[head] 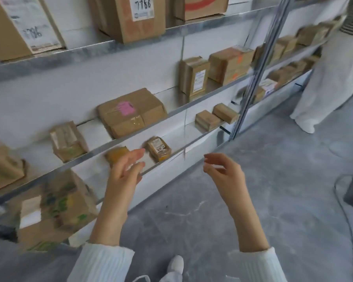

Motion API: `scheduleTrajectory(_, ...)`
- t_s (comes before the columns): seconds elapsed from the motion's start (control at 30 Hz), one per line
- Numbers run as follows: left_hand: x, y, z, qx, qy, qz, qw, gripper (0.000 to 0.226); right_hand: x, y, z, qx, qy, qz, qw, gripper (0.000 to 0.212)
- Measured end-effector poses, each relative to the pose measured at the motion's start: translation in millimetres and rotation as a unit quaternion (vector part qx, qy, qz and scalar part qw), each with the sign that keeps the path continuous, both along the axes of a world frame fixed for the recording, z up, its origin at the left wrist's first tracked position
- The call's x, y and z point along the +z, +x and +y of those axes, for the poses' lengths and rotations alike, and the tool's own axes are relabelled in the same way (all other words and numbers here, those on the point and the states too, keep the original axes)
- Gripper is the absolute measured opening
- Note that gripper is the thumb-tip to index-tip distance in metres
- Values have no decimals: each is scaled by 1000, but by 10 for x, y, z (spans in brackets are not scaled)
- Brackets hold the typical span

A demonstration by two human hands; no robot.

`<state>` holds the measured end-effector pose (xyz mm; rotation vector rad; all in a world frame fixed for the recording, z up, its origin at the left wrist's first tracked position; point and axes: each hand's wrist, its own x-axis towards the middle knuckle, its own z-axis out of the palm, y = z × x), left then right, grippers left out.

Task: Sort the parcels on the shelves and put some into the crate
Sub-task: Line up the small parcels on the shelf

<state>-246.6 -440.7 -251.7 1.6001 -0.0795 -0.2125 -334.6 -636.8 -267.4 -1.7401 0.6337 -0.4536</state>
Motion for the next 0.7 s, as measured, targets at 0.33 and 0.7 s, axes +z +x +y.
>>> scheduleTrajectory(0.33, -39, 1397, -1428, -100, -21, 10, 995, 27, 93, 812, -1232, -110, -12, 3, 994, 21)
scheduleTrajectory(0.7, -346, 1935, -2969, -170, 29, 41, 984, 28, -194, 1149, -2559, -172, -2, 32, 985, 18)
